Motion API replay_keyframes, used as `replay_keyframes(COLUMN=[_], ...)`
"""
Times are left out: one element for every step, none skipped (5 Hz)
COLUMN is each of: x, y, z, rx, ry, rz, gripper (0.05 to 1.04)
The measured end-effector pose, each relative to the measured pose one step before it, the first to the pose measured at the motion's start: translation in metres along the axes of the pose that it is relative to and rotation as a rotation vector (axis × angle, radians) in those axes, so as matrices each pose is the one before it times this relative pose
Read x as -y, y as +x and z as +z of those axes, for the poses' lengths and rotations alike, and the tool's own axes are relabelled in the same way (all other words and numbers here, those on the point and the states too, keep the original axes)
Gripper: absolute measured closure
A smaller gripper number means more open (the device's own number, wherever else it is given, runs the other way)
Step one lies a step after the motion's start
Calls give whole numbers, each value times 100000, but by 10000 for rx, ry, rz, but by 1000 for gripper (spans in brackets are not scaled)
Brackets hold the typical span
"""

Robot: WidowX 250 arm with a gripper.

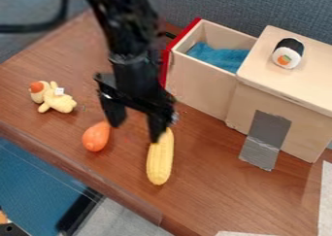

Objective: Moved the corn to the right side of the drawer

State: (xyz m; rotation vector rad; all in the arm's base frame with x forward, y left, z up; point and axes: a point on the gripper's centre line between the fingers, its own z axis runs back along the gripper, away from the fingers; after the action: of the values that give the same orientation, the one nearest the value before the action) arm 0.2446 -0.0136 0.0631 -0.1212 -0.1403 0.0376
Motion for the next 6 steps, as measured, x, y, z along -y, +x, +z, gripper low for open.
replay_keyframes(x=[1717,724,118,-316,-209,-371], y=[-112,-202,-163,219,106,100], z=[-2015,-2016,-1689,-1171,10,958], rx=[-297,-310,-251,-136,21,114], ry=[151,202,271,238,117,15], rz=[-100,43,43,175,85,52], gripper=[84,84,84,135,411,462])
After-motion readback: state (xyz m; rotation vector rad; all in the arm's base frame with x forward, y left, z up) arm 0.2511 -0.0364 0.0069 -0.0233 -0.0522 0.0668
